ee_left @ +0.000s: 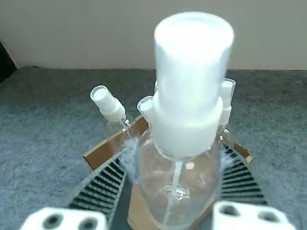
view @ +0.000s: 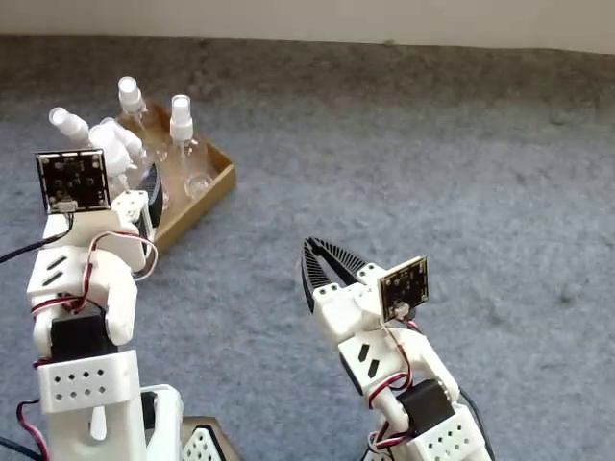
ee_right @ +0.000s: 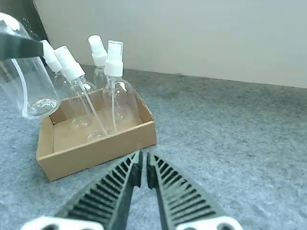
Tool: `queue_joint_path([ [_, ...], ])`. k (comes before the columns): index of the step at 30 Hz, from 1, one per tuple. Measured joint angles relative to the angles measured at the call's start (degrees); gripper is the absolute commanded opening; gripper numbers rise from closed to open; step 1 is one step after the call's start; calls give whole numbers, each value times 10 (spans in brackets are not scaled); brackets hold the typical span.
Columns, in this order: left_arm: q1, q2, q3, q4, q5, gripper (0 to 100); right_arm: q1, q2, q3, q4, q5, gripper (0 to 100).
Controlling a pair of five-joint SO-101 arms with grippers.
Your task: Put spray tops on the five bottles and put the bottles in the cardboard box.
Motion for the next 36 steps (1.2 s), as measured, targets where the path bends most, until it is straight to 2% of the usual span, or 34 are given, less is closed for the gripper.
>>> queue_joint_path([
  [5, 0, -12, 60, 0, 0, 109, 0, 0, 0, 0, -1, 19],
  [14, -5, -92, 198, -98, -2, 106, 0, 0, 0, 0, -1, 19],
  [23, -43, -81, 207, -153, 11, 109, 0, 0, 0, 0, -1, 19],
  [36, -48, -60, 230, -158, 19, 105, 0, 0, 0, 0, -1, 19],
])
